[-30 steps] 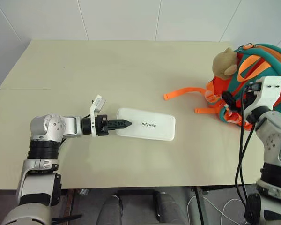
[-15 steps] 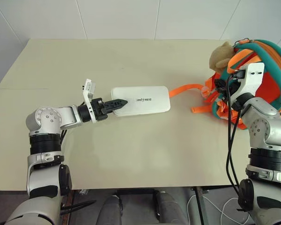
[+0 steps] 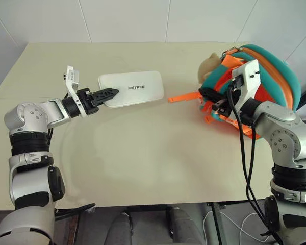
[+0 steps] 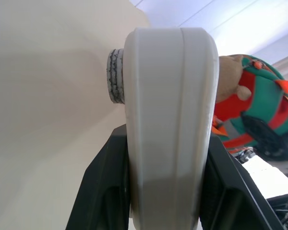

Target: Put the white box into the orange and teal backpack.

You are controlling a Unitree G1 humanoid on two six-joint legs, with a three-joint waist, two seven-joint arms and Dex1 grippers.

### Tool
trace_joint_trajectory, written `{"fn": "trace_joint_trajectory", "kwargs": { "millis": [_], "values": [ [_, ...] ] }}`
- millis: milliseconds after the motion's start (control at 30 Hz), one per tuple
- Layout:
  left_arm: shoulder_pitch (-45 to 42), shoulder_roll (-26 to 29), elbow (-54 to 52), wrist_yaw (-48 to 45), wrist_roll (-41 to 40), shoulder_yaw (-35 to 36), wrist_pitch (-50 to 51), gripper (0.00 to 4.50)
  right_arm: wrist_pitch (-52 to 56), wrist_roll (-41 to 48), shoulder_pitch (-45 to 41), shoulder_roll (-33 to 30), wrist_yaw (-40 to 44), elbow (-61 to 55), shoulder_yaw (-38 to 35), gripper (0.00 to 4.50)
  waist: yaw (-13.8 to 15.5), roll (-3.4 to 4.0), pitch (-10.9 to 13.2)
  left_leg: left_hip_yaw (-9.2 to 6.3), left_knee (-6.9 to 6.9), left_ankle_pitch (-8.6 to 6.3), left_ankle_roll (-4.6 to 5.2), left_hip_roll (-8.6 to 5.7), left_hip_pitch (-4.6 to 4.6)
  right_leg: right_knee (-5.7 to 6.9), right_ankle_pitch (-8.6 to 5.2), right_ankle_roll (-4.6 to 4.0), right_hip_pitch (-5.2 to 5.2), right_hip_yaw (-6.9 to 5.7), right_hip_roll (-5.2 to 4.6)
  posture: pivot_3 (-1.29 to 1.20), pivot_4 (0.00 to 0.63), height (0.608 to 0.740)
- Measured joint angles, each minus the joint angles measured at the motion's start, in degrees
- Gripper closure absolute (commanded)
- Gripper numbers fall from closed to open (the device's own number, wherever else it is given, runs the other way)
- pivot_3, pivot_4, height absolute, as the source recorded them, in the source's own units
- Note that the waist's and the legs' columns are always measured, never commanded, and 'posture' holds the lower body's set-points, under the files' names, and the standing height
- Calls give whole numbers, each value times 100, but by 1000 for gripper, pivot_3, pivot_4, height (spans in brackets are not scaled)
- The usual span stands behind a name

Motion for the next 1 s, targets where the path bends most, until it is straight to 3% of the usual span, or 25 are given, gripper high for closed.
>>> {"fn": "trace_joint_trajectory", "kwargs": {
  "millis": [267,567,800,1000],
  "values": [
    [-139,229,291,-691,379,-397,-392,3179,702,1539,-283,-344,536,-937,-14,4500,11,-2,1,1,1,1,-2,0,-14,28,-14,-7,-26,1,-1,0,150,740],
    [-300,668,436,-1520,710,-584,-837,3179,731,2521,-234,-1354,1419,-1421,-29,4500,21,-2,1,0,11,1,-2,0,-16,35,-17,-10,-27,0,0,0,150,740],
    [-305,884,311,-2242,841,-797,-1054,3179,313,2628,-184,-1946,2338,-1441,-31,4500,17,-4,2,0,21,1,-1,1,-19,40,-18,-10,-28,-1,1,0,150,740],
    [-130,1063,-253,-2933,756,-629,-1412,3179,-392,1817,192,-2758,3238,-1082,-12,4500,19,-3,3,4,51,-5,8,1,-23,51,-20,-9,-27,2,0,0,150,740]
  ]
}}
